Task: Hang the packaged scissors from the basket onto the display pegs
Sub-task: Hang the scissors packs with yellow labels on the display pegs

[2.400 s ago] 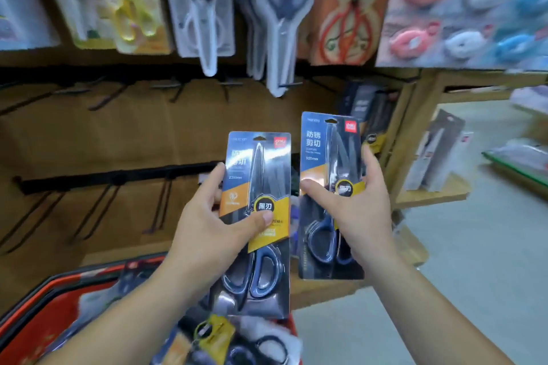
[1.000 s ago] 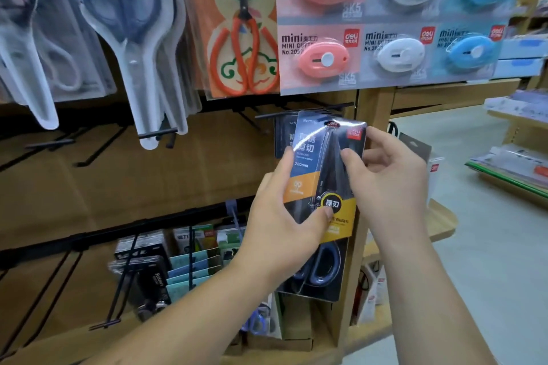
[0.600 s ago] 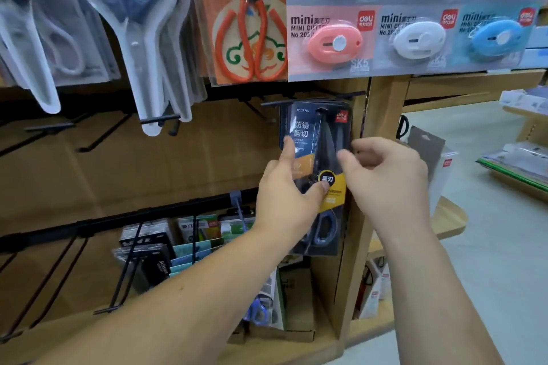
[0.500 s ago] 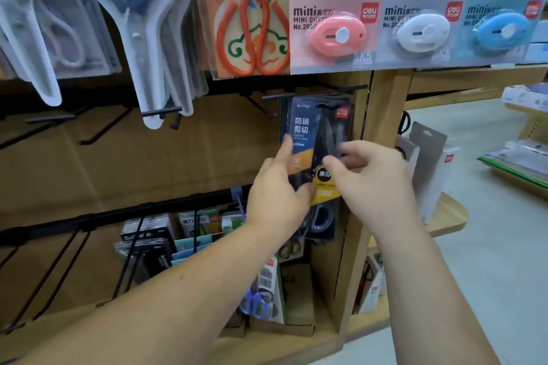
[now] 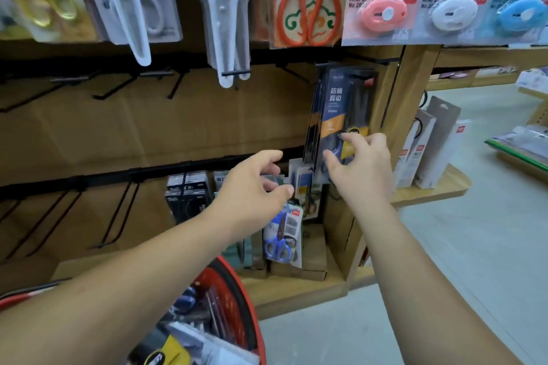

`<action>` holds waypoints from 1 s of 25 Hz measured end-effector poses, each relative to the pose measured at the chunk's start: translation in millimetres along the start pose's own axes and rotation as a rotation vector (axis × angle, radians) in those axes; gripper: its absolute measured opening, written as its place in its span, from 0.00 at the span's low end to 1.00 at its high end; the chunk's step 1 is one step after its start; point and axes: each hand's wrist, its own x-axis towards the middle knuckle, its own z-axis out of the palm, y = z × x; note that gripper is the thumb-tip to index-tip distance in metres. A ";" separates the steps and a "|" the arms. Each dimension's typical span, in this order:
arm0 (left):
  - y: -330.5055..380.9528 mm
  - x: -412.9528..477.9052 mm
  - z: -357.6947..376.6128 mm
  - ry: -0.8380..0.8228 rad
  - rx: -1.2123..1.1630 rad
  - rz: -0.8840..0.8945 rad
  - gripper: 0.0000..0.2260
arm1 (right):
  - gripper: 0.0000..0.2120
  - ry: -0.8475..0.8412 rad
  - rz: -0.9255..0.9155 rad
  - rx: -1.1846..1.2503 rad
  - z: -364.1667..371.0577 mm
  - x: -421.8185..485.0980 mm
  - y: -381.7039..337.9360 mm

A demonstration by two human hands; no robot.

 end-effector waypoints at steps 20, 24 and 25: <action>-127.0 -166.1 -121.4 -0.050 0.190 -0.166 0.18 | 0.16 -0.894 -0.342 -0.106 42.1 -156.6 -115.8; -175.2 -227.7 -166.4 0.026 0.318 -0.180 0.13 | 0.16 -1.129 -0.446 -0.143 65.7 -176.5 -157.2; -184.5 -239.8 -172.8 0.050 0.340 -0.175 0.13 | 0.15 -1.147 -0.461 -0.135 74.2 -182.2 -162.7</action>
